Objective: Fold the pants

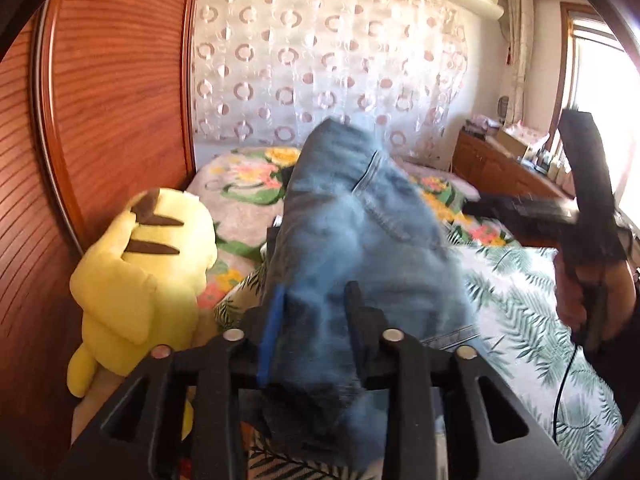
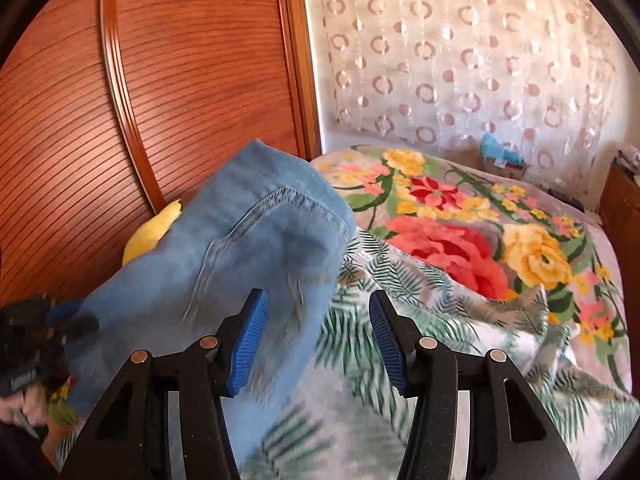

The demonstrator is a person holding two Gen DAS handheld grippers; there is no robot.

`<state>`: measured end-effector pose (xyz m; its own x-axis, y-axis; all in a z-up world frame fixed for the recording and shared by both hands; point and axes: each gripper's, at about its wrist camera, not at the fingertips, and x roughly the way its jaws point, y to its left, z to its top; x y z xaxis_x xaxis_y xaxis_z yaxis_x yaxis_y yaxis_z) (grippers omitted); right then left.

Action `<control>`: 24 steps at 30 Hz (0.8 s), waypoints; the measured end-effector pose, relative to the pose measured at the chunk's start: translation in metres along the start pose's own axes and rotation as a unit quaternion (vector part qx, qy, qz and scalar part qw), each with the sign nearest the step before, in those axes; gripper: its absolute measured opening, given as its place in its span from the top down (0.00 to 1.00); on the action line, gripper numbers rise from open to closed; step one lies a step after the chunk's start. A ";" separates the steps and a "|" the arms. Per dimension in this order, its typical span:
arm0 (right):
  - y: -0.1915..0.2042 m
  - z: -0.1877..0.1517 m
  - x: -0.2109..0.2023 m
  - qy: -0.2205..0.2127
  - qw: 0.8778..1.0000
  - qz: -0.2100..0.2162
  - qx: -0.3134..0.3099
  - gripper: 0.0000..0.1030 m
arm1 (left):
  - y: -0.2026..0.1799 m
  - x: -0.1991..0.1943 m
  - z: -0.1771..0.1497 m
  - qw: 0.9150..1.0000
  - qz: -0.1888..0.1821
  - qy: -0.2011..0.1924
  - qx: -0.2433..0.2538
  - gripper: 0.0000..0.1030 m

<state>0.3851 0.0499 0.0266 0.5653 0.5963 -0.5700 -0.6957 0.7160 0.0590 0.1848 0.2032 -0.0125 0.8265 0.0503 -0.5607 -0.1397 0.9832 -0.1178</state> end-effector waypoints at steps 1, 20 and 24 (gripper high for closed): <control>0.005 -0.007 -0.022 -0.003 1.000 0.003 0.002 0.47 | -0.004 -0.006 0.001 1.000 0.001 -0.006 0.004 0.61; 0.027 -0.121 -0.218 -0.074 0.996 -0.036 0.032 0.47 | -0.102 -0.083 0.002 0.995 -0.024 -0.072 0.061 0.10; 0.024 -0.138 -0.246 -0.088 0.994 -0.048 0.046 0.47 | -0.123 -0.092 -0.002 0.994 -0.034 -0.072 0.071 0.10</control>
<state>0.1680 -0.1298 0.0554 0.7015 0.5720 -0.4251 -0.5955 0.7982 0.0913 0.1249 0.0769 0.0515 0.9023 -0.0024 -0.4311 -0.0113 0.9995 -0.0292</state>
